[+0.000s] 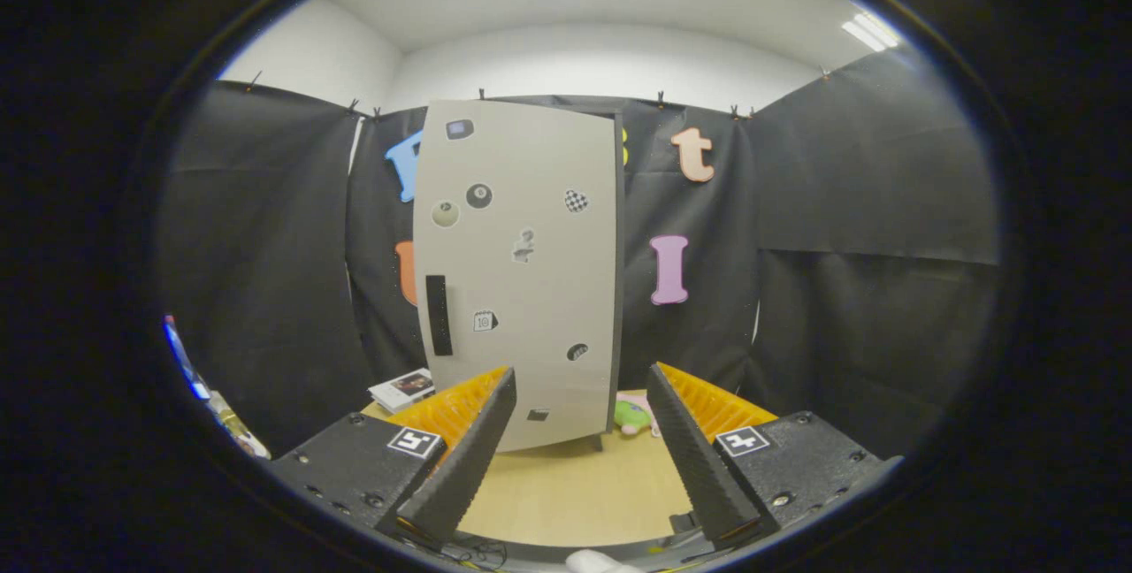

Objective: Open the shoe cabinet door, grab the shoes and put them into the shoe cabinet, then close the shoe cabinet door.

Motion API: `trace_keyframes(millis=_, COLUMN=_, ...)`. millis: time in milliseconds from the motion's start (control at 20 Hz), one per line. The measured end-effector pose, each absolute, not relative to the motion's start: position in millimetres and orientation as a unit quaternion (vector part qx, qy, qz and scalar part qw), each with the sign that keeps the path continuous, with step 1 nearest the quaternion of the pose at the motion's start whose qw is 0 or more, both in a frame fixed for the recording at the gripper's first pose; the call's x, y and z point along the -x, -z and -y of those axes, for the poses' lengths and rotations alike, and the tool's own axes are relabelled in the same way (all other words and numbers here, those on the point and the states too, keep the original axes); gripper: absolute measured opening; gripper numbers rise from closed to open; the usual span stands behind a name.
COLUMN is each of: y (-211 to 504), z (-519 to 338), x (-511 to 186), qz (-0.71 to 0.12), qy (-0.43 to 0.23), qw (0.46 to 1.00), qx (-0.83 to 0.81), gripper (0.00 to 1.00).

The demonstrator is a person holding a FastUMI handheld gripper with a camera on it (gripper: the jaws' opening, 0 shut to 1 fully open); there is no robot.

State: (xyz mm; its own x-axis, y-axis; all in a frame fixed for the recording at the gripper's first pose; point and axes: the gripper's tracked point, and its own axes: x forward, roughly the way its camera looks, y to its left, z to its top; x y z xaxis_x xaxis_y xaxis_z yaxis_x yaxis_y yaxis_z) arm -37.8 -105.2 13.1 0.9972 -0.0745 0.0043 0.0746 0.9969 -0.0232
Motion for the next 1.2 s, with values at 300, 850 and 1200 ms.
trace_keyframes(millis=300, y=-12, z=110, x=36, qz=0.002, qy=0.044, qw=0.999, qx=0.003, gripper=0.98)
trace_keyframes(millis=850, y=-6, z=104, x=23, qz=-0.008, qy=0.046, qw=0.999, qx=0.002, gripper=0.98)
trace_keyframes(millis=1200, y=-7, z=104, x=20, qz=-0.008, qy=0.048, qw=0.999, qx=0.006, gripper=0.98)
